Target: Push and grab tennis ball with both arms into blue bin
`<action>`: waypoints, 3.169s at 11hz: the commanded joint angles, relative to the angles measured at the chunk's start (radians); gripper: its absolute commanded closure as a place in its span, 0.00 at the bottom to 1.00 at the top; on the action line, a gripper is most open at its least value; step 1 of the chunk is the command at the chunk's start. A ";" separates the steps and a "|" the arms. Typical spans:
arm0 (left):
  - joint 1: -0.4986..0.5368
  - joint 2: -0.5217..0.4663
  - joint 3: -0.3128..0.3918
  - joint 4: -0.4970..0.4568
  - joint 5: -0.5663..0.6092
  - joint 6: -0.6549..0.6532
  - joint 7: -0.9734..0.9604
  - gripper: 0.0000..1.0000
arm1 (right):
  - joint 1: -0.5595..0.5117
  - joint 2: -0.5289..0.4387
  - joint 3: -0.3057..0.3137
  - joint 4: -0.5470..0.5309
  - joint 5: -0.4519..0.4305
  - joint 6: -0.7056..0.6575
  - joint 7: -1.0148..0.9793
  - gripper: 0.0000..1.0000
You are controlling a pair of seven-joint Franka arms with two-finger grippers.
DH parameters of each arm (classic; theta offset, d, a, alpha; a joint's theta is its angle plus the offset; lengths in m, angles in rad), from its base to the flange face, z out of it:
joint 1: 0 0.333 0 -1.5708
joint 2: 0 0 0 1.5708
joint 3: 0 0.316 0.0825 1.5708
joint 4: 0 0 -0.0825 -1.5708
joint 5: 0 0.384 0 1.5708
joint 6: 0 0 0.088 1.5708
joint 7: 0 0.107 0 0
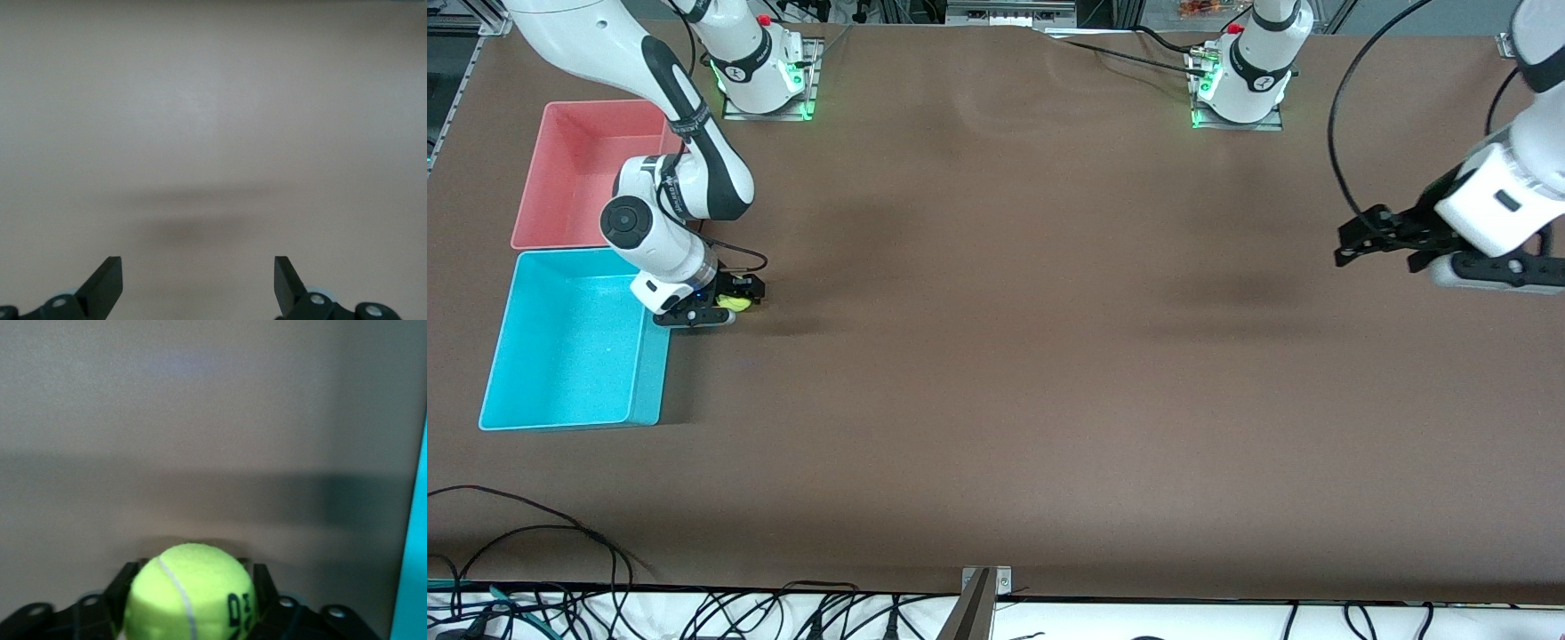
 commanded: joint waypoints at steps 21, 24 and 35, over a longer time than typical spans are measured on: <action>-0.029 -0.043 -0.003 0.027 0.094 -0.069 0.045 0.00 | -0.209 0.114 -0.181 0.425 0.160 -0.627 -0.712 0.66; -0.029 -0.045 0.001 0.027 0.080 -0.069 0.047 0.00 | -0.228 0.154 -0.181 0.428 0.161 -0.627 -0.730 0.28; -0.025 -0.034 -0.007 0.025 0.080 -0.069 0.028 0.00 | -0.211 0.139 -0.177 0.790 0.157 -0.998 -0.590 0.07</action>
